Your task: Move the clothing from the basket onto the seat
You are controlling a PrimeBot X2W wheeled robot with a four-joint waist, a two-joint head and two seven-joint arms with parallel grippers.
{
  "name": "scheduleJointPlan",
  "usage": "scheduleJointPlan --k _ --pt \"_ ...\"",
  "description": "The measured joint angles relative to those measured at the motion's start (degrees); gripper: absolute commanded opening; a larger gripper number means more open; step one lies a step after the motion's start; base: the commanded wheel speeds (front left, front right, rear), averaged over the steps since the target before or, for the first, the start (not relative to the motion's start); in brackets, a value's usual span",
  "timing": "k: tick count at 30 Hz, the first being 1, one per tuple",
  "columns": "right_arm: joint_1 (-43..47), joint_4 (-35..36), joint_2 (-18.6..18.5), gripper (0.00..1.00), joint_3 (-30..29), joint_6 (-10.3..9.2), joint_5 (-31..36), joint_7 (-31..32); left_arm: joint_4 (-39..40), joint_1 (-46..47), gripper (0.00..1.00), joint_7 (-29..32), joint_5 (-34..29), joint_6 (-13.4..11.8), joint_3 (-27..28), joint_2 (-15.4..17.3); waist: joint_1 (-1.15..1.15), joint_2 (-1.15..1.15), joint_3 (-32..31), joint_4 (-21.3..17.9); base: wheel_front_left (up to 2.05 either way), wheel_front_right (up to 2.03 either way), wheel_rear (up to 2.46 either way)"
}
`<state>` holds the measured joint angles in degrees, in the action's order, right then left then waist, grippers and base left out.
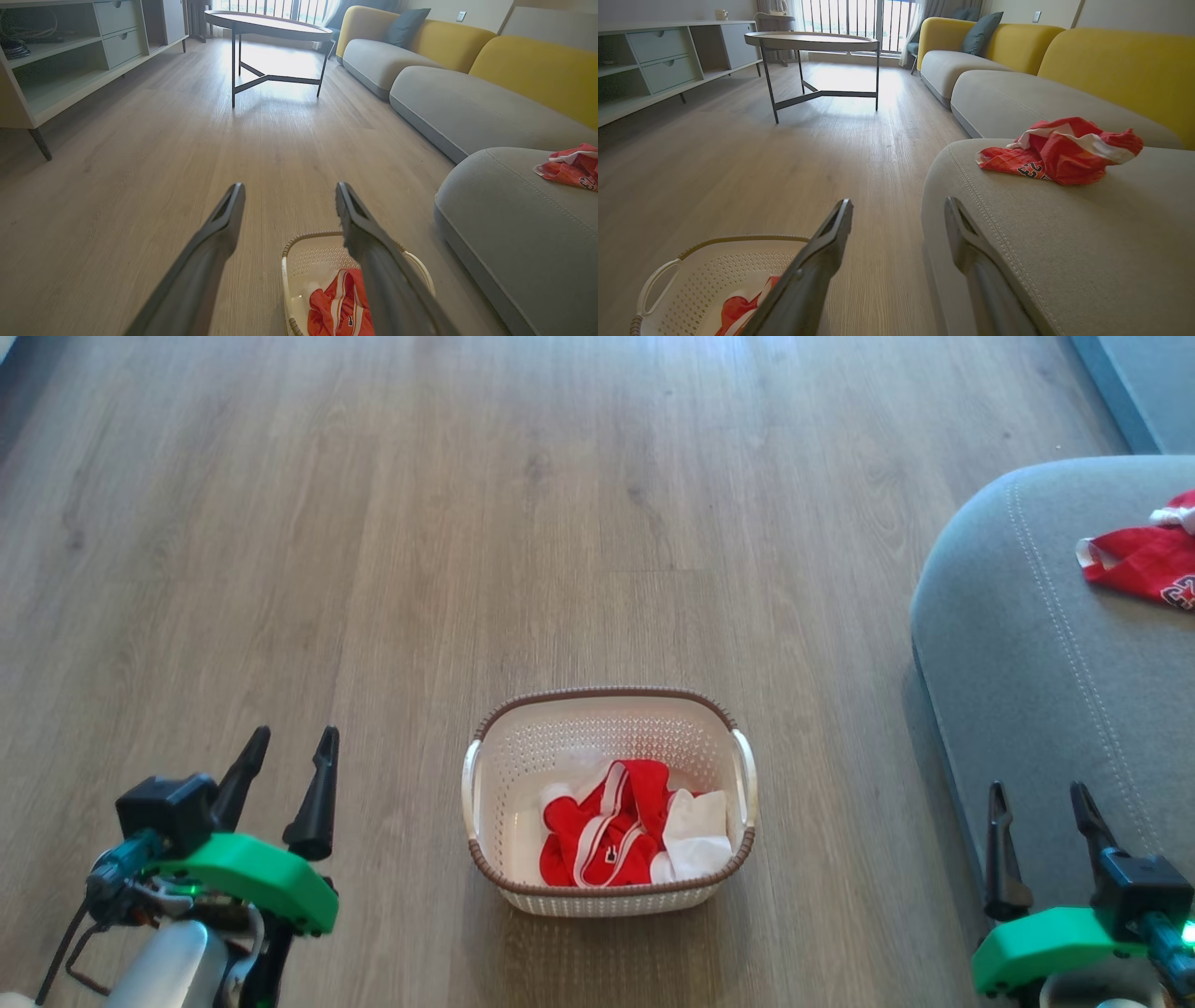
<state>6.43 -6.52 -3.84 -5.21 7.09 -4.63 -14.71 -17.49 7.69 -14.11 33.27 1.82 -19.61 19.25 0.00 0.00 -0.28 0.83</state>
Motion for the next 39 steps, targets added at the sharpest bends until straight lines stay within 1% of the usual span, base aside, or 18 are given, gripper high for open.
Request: scheduleJointPlan --k 13,18,22,29,35,39 --pt "-0.1 0.2 0.1 1.00 0.2 0.00 0.0 0.0 -0.4 0.9 1.00 0.0 0.0 0.2 -0.1 0.0 0.00 0.00 1.4 -1.3 0.00 0.00 0.00" --pt "-0.4 1.0 0.2 1.00 0.2 0.00 0.0 0.0 -0.5 2.1 1.00 0.0 0.0 0.7 -0.1 0.0 0.01 0.00 3.3 -1.7 0.00 0.00 0.00" --pt "-1.5 2.3 0.5 1.00 0.0 0.00 0.2 0.0 -0.4 4.3 1.00 -0.1 0.0 0.8 -0.1 0.0 0.01 0.00 6.1 -1.9 0.00 0.00 0.00" --pt "-7.9 6.9 0.7 1.00 -0.6 0.00 2.0 0.0 1.5 11.4 1.00 -0.1 0.0 1.8 -0.1 -0.1 0.01 0.00 14.8 -2.0 0.00 0.00 0.00" --pt "-15.1 10.9 1.0 1.00 -1.3 0.00 3.2 0.0 2.4 20.8 1.00 0.0 0.0 3.1 -0.1 0.1 0.03 0.00 25.6 -1.8 0.00 0.00 0.00" --pt "-19.4 12.0 1.0 1.00 -1.3 0.00 3.0 0.0 2.4 24.8 1.00 0.2 -0.6 3.7 -0.3 0.6 0.03 0.00 33.0 -2.0 0.00 0.00 0.00"
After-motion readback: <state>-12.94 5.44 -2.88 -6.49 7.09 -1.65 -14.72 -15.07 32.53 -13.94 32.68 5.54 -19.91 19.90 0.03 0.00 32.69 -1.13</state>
